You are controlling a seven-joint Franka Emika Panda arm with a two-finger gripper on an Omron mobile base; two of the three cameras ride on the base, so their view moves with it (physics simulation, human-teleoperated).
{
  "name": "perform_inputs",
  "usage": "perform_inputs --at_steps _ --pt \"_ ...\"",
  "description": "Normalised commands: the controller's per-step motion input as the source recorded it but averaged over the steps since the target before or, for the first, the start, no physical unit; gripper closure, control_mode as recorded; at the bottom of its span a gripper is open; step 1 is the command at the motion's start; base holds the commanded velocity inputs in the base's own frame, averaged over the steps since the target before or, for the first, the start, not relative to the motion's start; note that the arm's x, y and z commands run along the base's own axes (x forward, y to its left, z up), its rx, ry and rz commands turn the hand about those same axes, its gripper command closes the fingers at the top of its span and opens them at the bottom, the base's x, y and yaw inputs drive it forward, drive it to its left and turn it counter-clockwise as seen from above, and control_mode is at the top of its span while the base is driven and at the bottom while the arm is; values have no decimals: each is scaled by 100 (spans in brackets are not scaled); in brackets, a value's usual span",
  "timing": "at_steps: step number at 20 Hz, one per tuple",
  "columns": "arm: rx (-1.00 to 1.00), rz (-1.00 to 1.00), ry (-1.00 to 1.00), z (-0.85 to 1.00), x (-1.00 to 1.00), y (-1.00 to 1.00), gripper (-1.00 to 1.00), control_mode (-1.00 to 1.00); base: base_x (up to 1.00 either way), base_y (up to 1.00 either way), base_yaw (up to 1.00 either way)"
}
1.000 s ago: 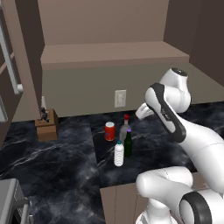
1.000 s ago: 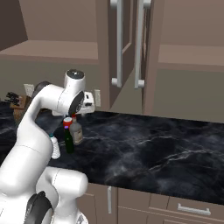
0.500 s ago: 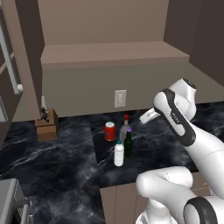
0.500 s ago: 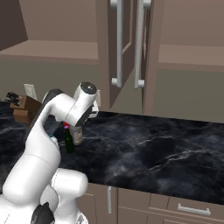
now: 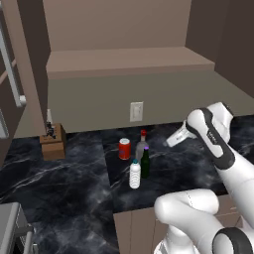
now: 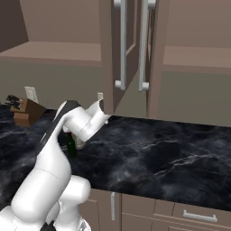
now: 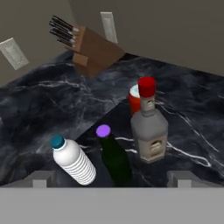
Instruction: Sort all alcoholic drinks to one cabinet, and non-alcoholic drinks to the other.
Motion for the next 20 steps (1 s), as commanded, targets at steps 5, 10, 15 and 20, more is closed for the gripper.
perform_inputs --at_steps 5,10,15,20 --pt "8 11 -13 -16 -18 -3 -100 -100 0 0 0" --pt "7 10 -14 -11 -19 0 -100 -100 0 0 0" --pt "7 9 -11 -14 -8 0 -100 -100 0 0 0" --pt "8 7 -9 -15 0 0 -100 -100 0 0 0"
